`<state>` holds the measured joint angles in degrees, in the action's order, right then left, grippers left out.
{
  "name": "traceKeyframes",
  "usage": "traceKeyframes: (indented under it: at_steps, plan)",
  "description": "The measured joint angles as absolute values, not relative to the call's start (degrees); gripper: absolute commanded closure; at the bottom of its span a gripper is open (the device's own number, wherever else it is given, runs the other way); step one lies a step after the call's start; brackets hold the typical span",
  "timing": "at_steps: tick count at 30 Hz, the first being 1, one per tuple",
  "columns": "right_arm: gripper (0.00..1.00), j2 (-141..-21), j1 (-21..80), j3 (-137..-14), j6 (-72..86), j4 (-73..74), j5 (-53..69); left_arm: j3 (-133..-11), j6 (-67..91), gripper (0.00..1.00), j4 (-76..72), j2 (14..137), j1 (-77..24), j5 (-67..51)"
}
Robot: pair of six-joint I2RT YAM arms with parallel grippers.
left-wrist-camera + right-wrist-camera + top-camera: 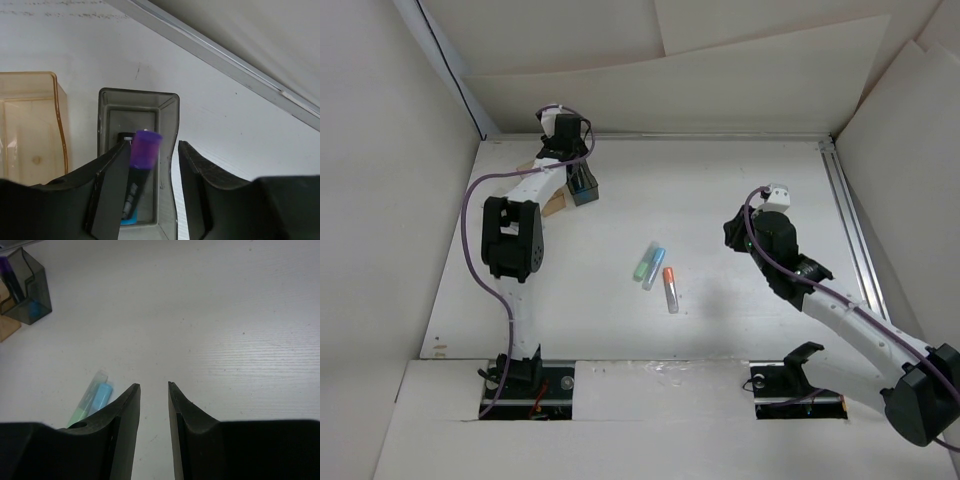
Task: Sort the stationery into containers
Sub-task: Place the pen in the storage box, then pick up the stationery from the center of the board.
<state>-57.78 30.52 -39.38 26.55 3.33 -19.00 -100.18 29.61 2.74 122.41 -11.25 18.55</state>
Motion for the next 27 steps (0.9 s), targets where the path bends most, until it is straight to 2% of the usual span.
traceKeyframes:
  at_steps: [4, 8, 11, 12, 13, 16, 22, 26, 27]
  plan:
    - [0.65, -57.78, 30.52, -39.38, 26.55, 3.31, -19.00, -99.94, 28.77, 0.53, 2.33, 122.43, -11.22, 19.16]
    - [0.65, -57.78, 30.52, -39.38, 26.55, 3.33, -19.00, -98.91, 28.23, 0.51, 1.76, 122.41, -11.27, 19.64]
    - [0.65, -57.84, 30.52, -39.38, 26.55, 3.31, -19.00, -97.45, 27.38, 0.60, 1.78, 121.56, -11.92, 20.21]
    - [0.69, -57.87, 30.52, -39.38, 26.55, 3.31, -19.00, -96.40, 27.03, 0.64, 1.76, 120.66, -12.43, 20.40]
    - [0.83, -57.91, 30.52, -39.38, 26.48, 3.33, -19.00, -95.02, 26.79, 0.69, 1.76, 119.00, -13.26, 20.62]
    - [1.00, -57.87, 30.52, -39.38, 26.33, 3.31, -19.03, -86.87, 26.41, 0.79, -0.54, 110.37, -17.69, 20.62]
    - [1.00, -56.45, 30.52, -39.38, 26.33, 3.25, -19.73, -70.46, 27.35, 0.85, -9.47, 93.08, -33.95, 17.93]
    - [0.97, -56.05, 30.50, -39.38, 26.33, 3.01, -19.99, -63.51, 27.83, 0.88, -10.83, 93.43, -41.52, 15.70]
    - [0.96, -55.90, 30.52, -39.38, 26.33, 3.01, -20.01, -62.61, 27.94, 0.84, -10.20, 93.93, -42.17, 15.62]
